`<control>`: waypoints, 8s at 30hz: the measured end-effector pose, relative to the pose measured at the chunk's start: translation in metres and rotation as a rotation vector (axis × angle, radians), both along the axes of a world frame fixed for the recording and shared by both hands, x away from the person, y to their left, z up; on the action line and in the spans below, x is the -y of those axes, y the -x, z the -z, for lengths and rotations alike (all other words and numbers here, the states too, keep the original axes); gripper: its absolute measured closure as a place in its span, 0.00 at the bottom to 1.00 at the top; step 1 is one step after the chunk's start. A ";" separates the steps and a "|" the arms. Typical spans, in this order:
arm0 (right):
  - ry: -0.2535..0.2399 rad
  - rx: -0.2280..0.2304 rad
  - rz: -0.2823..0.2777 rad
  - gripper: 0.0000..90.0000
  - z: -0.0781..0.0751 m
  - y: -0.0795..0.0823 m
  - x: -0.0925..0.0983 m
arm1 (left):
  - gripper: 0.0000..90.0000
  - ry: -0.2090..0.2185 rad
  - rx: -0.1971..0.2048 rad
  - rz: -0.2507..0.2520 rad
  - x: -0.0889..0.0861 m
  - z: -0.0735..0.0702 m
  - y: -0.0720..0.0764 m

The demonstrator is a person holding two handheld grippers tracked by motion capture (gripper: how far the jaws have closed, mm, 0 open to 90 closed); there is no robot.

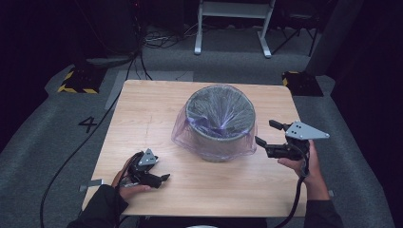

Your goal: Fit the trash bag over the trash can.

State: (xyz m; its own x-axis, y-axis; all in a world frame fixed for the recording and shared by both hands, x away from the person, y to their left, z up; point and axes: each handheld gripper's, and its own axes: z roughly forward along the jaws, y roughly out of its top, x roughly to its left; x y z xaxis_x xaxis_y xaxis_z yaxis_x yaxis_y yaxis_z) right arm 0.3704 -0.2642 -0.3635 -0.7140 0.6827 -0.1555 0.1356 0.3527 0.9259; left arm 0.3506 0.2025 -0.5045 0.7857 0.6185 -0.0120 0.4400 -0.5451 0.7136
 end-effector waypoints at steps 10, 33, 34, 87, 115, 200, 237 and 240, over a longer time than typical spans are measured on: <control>-0.009 0.022 -0.003 0.25 -0.013 -0.006 -0.010 | 0.16 0.000 0.000 -0.001 0.000 0.000 0.000; -0.042 0.017 -0.003 0.24 -0.033 -0.032 -0.027 | 0.16 0.000 0.000 0.000 0.000 0.000 0.000; -0.039 0.017 -0.006 0.24 -0.033 -0.033 -0.028 | 0.16 0.000 0.001 0.000 0.000 0.000 0.000; 0.137 -0.124 -0.150 0.29 -0.032 -0.094 -0.097 | 0.17 -0.004 0.004 0.000 0.000 0.000 0.000; 0.522 -0.292 -0.184 0.30 -0.030 -0.098 -0.132 | 0.17 -0.005 0.003 0.000 0.000 0.000 0.000; 0.241 -0.141 -0.092 0.24 -0.058 -0.059 -0.083 | 0.17 -0.005 0.004 0.001 0.000 0.000 0.000; 0.198 -0.079 -0.049 0.21 -0.049 -0.012 -0.032 | 0.17 -0.005 0.005 0.002 0.001 0.000 0.000; 0.206 -0.083 -0.054 0.21 -0.046 -0.010 -0.031 | 0.17 -0.005 0.005 0.001 0.001 0.000 0.000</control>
